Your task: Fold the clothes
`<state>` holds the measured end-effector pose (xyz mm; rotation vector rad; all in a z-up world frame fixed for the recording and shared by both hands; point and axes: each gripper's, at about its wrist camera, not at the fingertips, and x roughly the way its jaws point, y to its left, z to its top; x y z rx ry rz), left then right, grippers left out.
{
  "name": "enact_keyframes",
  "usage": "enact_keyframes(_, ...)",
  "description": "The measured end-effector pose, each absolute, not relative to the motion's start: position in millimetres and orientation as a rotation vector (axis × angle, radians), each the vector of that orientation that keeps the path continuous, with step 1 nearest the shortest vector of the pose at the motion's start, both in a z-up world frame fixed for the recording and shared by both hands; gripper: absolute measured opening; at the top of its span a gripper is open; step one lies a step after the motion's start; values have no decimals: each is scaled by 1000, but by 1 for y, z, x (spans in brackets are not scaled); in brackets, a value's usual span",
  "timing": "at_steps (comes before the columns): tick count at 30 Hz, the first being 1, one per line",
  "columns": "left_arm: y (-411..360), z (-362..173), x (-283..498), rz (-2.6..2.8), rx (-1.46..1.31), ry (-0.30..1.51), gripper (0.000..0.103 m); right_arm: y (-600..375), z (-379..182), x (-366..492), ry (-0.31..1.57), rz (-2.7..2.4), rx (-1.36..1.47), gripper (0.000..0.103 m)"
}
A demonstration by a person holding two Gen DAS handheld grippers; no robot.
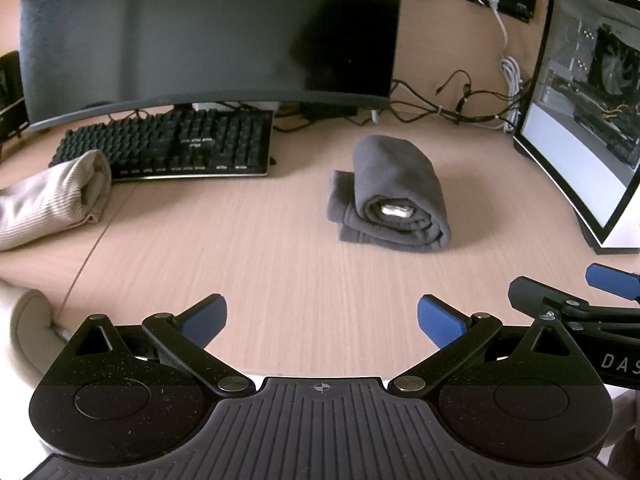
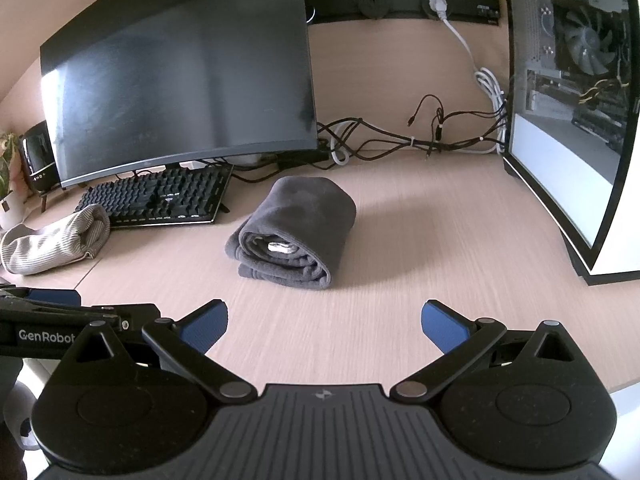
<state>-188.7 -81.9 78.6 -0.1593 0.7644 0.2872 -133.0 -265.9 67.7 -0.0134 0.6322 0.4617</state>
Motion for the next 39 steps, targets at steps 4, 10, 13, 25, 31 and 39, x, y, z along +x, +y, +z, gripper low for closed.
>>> enact_keyframes(4,-82,78,-189,287,-162,767,103,-266,67,-133,635,461,-14,103)
enact_keyframes(10,-80,77,-188,287,-164,772,103,-264,67,-132,640,460,-13,103)
enact_keyframes(13,-80,77,-188,289,-164,773,103,-264,66,-132,644,462,-12,103)
enact_keyframes(25,-78,75,-186,292,-170,782,103,-262,64,-130,653,465,-16,103)
enact_keyframes(31,-77,74,-184,292,-170,786,103,-262,63,-128,658,466,-14,103)
enact_keyframes(39,-76,73,-182,292,-170,792,103,-262,61,-125,665,466,-14,103)
